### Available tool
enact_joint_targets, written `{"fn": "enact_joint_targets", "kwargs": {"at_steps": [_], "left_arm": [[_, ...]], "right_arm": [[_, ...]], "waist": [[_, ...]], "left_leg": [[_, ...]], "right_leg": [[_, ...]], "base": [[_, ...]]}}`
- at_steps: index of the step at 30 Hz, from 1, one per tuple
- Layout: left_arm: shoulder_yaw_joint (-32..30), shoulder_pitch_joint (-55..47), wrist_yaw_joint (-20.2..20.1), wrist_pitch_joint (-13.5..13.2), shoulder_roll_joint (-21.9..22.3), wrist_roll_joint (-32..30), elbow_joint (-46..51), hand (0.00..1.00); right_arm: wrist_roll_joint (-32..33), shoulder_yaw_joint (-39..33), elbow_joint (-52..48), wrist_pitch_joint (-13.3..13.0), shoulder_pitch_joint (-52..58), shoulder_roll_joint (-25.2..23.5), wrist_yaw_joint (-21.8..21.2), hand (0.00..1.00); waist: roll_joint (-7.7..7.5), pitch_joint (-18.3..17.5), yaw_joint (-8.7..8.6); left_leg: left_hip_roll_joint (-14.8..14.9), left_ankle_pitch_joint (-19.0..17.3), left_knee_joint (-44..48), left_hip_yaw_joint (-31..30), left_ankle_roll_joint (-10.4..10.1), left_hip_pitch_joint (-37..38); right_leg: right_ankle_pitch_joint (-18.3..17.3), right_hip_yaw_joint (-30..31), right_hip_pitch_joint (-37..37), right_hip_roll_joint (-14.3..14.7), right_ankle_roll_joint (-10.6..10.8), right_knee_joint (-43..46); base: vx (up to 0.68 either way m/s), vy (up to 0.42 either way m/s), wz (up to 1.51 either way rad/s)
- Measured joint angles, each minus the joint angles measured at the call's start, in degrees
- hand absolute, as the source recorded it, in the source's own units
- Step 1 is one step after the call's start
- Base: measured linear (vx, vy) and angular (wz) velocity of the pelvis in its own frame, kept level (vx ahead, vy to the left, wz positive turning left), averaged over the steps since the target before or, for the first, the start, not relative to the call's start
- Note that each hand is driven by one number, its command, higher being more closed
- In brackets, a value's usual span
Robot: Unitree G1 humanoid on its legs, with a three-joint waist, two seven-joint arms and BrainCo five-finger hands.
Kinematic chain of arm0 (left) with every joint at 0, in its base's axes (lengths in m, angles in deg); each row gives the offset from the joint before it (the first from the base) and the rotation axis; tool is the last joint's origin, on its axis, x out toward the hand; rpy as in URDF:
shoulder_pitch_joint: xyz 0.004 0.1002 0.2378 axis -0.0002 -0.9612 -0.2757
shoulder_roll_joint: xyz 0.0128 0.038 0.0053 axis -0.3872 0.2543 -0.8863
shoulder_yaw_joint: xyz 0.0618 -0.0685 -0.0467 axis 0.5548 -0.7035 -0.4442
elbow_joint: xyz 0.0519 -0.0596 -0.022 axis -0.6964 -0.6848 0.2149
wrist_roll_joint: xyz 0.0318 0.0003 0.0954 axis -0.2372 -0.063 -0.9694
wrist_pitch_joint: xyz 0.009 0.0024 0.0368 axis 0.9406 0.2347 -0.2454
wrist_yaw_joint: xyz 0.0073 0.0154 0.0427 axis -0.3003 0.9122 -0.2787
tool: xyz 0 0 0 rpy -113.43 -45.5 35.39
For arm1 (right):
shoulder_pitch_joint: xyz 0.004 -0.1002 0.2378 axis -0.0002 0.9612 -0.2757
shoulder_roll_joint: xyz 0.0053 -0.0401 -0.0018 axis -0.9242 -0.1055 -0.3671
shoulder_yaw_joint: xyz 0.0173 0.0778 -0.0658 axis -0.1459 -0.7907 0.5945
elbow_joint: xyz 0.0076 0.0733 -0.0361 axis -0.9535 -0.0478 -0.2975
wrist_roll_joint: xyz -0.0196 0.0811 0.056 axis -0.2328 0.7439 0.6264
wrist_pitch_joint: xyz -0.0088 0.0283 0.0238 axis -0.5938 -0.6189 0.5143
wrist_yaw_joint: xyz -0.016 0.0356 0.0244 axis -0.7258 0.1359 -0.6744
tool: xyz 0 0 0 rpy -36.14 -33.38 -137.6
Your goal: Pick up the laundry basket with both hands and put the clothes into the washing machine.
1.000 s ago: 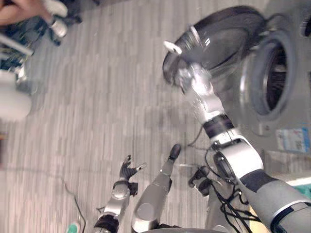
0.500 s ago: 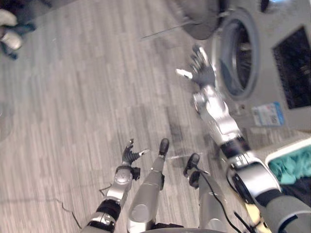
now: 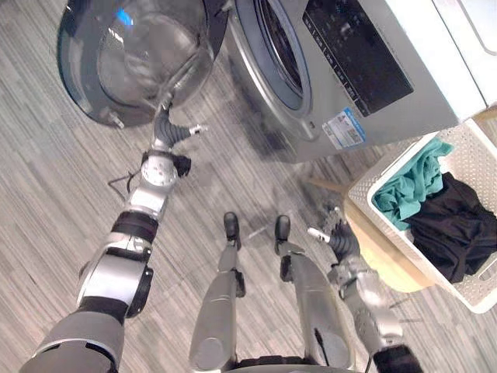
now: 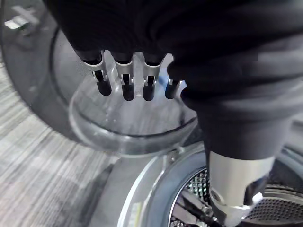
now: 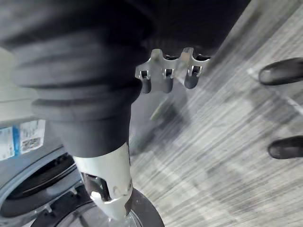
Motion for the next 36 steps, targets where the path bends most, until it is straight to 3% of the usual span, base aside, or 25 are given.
{"fn": "enact_joint_targets", "kwargs": {"at_steps": [3, 7, 12, 18, 21, 24, 25, 29, 31, 36], "left_arm": [[-1.27, 1.25, 1.17, -0.12, -0.20, -0.53, 0.13, 0.00], [-3.33, -0.54, 2.11, 0.42, 1.45, -2.55, 1.76, 0.00], [-10.61, -0.61, 3.55, 2.48, 1.42, -3.44, 1.74, 0.00], [-13.53, -3.82, 4.82, 3.41, 1.50, -3.27, 1.85, 0.00], [-13.40, -9.51, 5.57, 3.35, 4.78, -3.16, 4.02, 0.00], [-13.23, -19.28, 5.75, 3.16, 10.93, -3.11, 8.53, 0.00], [-12.99, -25.68, 5.74, 2.85, 14.82, -3.09, 10.38, 0.00], [-12.47, -43.24, 5.53, 2.36, 21.16, -3.08, 10.97, 0.00], [-12.69, -49.75, 4.37, 2.24, 21.75, -3.04, 10.76, 0.00], [-16.12, -58.77, 0.42, 2.07, 21.75, -1.02, 5.12, 0.00]], "right_arm": [[0.00, -0.21, -4.94, -1.50, 2.91, -1.74, 0.16, 0.00], [0.01, -0.47, -9.93, -3.67, 4.22, -2.03, 0.69, 0.00], [0.03, -1.77, -12.01, -3.95, 8.29, -2.04, 1.41, 0.00], [0.00, -2.82, -12.13, -3.95, 10.02, -2.95, 1.69, 0.00], [-1.29, -2.75, -12.12, -3.94, 9.92, -3.34, 2.58, 0.00], [-5.18, -3.23, -11.43, -3.84, 9.35, -3.36, 5.22, 0.00], [-6.86, -4.32, -9.75, -3.76, 8.88, -3.69, 5.94, 0.00], [-11.96, -8.66, 0.51, -1.46, 8.18, -5.08, 7.94, 0.00], [-14.32, -11.09, 7.26, -0.45, 8.09, -5.37, 8.02, 0.00], [-18.22, -16.00, 19.91, 1.51, 7.45, -5.28, 9.09, 0.00]], "waist": [[-0.50, 0.28, -0.03], [-1.76, 0.93, 0.49], [-2.38, 1.11, 1.14], [-2.51, 1.03, 1.52], [-2.56, 0.98, 1.98], [-2.91, 0.17, 2.58], [-2.97, -1.18, 3.00], [-2.77, -7.61, 3.06], [-2.45, -11.39, 3.19], [-0.72, -16.52, 3.62]], "left_leg": [[0.20, -0.33, 0.00, 2.76, 0.43, -0.21], [0.81, -2.44, 1.93, 8.05, 2.60, -0.26], [1.45, -3.01, 2.32, 10.13, 3.03, -0.97], [1.57, -3.50, 3.86, 10.02, 3.08, 0.22], [1.64, -5.00, 5.39, 10.13, 3.01, 2.19], [1.41, -7.51, 7.97, 10.52, 3.29, 4.59], [1.30, -8.75, 8.47, 10.88, 3.31, 6.02], [0.58, -9.19, 7.03, 9.82, 2.98, 10.86], [0.41, -9.07, 5.67, 9.16, 2.81, 12.71], [-0.17, -9.05, 2.36, 8.27, 2.74, 19.88]], "right_leg": [[0.03, 0.71, -0.52, 0.16, 0.01, 0.00], [0.58, 2.63, -0.54, 0.75, 0.45, -0.33], [2.38, 3.54, -0.36, 1.38, 0.85, -3.13], [2.36, 2.13, 2.10, 0.97, 0.90, -3.14], [1.92, 2.07, 4.74, 0.75, 1.30, -2.90], [-0.06, 2.03, 7.70, -0.02, 1.54, -1.79], [-0.87, 2.01, 9.32, -0.25, 1.56, -1.74], [-2.66, 1.01, 14.10, -0.75, 1.93, -2.18], [-2.79, 0.46, 16.35, -0.61, 2.15, -3.88], [-2.29, -0.03, 24.55, -0.21, 2.96, -8.69]], "base": [[0.04, -0.004, -0.17], [0.00, 0.010, -0.27], [-0.02, 0.011, -0.19], [0.02, 0.012, 0.11], [0.00, 0.000, 0.02], [0.00, 0.000, 0.00], [0.04, 0.016, -0.02], [0.11, 0.009, 0.11], [0.14, -0.005, 0.17], [0.12, 0.017, 0.08]]}}
